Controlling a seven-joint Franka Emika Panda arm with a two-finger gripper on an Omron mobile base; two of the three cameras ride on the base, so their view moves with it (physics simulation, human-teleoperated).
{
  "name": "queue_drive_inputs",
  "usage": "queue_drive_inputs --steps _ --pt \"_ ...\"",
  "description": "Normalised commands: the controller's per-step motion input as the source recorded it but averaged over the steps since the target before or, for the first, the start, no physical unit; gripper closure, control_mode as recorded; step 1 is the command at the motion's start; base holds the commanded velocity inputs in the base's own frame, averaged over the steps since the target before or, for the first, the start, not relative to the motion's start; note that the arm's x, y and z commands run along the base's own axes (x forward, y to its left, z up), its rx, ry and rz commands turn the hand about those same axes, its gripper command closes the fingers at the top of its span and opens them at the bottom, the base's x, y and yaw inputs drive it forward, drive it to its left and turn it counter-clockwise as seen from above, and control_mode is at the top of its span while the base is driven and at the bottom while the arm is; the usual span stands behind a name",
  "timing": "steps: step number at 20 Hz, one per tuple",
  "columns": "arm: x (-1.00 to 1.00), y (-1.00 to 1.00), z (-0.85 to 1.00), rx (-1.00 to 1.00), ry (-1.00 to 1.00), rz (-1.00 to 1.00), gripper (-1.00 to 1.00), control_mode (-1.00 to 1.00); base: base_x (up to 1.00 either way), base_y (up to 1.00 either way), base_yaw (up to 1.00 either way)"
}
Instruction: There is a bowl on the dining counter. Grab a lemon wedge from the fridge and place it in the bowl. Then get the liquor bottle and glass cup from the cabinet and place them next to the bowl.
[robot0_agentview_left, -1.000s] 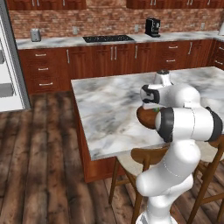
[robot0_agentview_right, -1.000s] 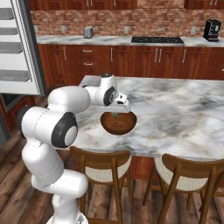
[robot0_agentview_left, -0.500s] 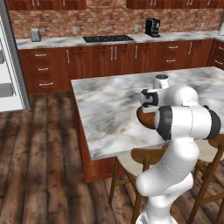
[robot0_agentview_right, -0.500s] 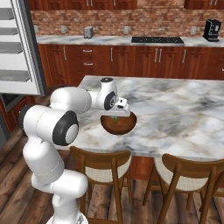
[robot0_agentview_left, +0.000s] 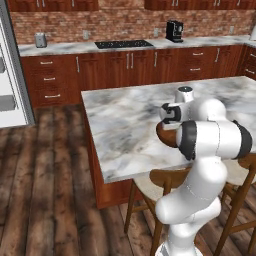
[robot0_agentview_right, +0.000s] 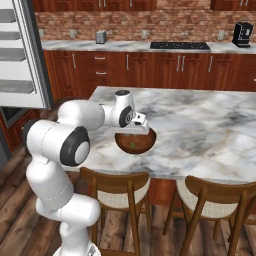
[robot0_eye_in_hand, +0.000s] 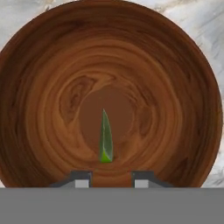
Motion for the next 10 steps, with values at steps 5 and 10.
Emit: queue_drive_inputs --steps 5,10 --pt "-0.03 0.0 0.32 0.0 -0.02 -0.01 -1.0 -1.0 0.0 0.0 0.0" --pt "-0.33 0.0 0.94 0.0 -0.12 -0.01 -1.0 -1.0 0.0 0.0 0.0"
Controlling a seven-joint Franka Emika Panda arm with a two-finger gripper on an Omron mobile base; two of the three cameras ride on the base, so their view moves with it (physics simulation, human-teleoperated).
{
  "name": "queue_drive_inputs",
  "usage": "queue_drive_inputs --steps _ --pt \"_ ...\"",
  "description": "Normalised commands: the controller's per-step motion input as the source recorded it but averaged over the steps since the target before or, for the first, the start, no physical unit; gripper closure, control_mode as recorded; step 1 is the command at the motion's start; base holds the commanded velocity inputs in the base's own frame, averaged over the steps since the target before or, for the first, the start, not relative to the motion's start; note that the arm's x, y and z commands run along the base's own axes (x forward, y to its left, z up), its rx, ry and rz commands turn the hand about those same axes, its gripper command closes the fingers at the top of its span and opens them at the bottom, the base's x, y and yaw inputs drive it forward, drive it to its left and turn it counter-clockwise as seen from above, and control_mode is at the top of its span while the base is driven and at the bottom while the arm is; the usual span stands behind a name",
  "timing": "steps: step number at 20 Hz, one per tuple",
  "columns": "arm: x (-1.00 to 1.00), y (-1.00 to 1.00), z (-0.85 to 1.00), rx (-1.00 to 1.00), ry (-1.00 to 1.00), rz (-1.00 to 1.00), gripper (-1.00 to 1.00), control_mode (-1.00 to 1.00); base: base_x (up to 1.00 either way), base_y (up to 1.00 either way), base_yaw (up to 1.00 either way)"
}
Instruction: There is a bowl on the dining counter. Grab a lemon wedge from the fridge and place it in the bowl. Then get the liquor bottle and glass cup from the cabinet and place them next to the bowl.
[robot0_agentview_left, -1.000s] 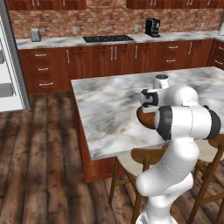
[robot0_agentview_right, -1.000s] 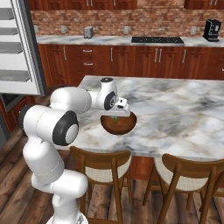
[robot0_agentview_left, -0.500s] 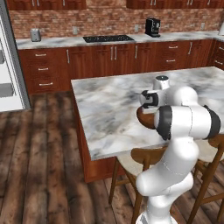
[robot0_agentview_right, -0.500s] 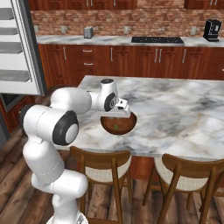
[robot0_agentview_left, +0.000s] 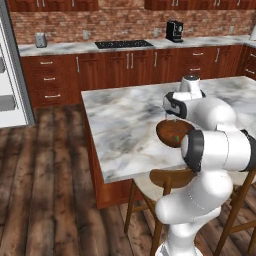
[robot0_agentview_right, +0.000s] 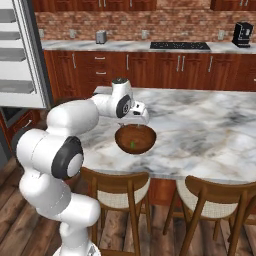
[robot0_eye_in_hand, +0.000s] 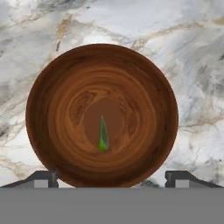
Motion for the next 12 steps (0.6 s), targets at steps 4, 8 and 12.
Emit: queue_drive_inputs --steps 4,8,12 --pt "-0.78 0.05 0.96 0.0 -0.21 0.0 -1.0 -1.0 0.0 0.0 0.0" --pt "-0.88 0.28 1.0 0.0 -0.2 0.0 -1.0 -1.0 0.0 0.0 0.0" --pt "-0.9 0.45 1.0 0.0 -0.29 0.0 -1.0 -1.0 0.0 0.0 0.0"
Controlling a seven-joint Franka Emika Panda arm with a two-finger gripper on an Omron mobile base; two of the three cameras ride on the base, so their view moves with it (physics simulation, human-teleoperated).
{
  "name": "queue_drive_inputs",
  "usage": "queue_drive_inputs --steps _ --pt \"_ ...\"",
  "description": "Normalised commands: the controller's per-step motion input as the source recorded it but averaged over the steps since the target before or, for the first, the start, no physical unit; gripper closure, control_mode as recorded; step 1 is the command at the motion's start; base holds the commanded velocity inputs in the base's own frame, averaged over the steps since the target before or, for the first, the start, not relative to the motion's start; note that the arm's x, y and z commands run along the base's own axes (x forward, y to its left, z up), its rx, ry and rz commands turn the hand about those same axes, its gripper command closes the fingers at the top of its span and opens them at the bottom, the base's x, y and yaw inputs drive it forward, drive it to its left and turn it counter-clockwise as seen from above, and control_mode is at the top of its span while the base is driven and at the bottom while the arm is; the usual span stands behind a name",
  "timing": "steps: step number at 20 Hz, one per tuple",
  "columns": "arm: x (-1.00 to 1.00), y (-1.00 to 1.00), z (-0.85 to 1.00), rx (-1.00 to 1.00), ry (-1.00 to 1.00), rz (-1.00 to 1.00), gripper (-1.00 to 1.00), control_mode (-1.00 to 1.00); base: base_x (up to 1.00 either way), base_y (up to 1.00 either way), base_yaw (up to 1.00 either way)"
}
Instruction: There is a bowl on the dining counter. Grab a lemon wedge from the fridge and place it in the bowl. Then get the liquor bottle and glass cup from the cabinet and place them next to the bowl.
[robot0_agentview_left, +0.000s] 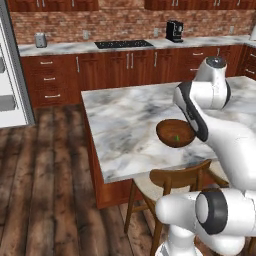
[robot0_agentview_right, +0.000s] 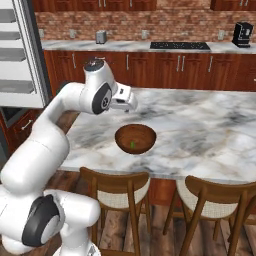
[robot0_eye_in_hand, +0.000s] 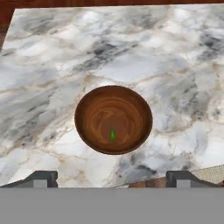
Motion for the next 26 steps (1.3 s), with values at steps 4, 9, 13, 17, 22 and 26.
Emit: queue_drive_inputs --steps 4,9,13,17,22,26 --pt "-0.88 0.4 0.87 0.0 -0.33 0.0 -1.0 -1.0 0.0 0.0 0.0" --pt "-1.0 0.21 0.76 0.0 -0.39 -0.03 -1.0 -1.0 0.0 0.0 0.0" --pt "-0.92 0.0 0.48 0.0 -0.31 -0.01 -1.0 -1.0 0.0 0.0 0.0" --pt "-0.59 -0.04 0.11 0.02 -0.14 0.0 -1.0 -1.0 0.0 0.0 0.0" --pt "-0.05 0.0 0.0 -0.01 0.02 0.0 -1.0 -1.0 0.0 0.0 0.0" --pt "0.0 0.0 0.0 0.0 0.0 0.0 -1.0 1.0 -0.36 -0.21 -0.01"
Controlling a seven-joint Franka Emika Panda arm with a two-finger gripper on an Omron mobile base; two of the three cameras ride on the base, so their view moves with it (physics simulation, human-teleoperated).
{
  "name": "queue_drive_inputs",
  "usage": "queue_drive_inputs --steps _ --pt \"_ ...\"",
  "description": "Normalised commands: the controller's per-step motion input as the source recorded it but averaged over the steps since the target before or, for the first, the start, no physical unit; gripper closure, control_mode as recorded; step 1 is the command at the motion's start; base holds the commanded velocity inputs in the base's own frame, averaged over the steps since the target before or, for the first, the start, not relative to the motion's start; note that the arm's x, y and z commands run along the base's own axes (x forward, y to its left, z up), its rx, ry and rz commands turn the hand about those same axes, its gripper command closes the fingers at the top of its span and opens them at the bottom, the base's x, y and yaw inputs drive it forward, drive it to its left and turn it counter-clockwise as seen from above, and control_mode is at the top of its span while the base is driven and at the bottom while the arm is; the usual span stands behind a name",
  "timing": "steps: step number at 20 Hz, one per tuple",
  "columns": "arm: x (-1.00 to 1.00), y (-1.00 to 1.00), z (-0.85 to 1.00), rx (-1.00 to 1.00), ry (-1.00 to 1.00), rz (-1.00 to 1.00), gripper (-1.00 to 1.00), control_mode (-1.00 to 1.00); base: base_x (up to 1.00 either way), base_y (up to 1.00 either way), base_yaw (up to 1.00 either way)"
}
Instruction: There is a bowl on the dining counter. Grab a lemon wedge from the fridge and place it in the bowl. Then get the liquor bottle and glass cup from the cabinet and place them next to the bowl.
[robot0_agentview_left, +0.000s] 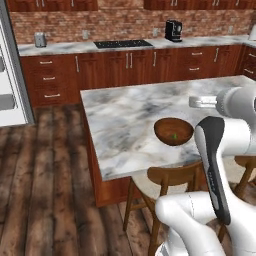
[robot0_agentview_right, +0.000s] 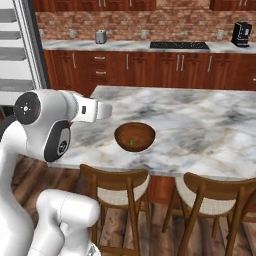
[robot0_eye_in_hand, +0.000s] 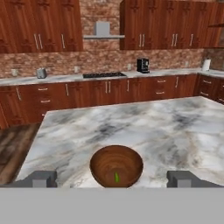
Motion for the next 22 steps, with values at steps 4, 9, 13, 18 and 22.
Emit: queue_drive_inputs --steps 4,9,13,18,22 --pt "0.0 0.0 0.0 0.0 0.0 0.0 -1.0 1.0 -0.73 -0.73 -0.05" --pt "0.0 0.0 0.0 0.0 0.0 0.0 -1.0 1.0 -0.58 -0.87 -0.04" --pt "0.0 0.0 0.0 0.0 0.0 0.0 -1.0 1.0 -0.44 -1.0 -0.04" --pt "0.0 0.0 0.0 0.0 0.0 0.0 -1.0 1.0 -0.21 -1.0 -0.04" --pt "0.0 0.0 0.0 0.0 0.0 0.0 -1.0 1.0 -0.02 -1.0 0.0"
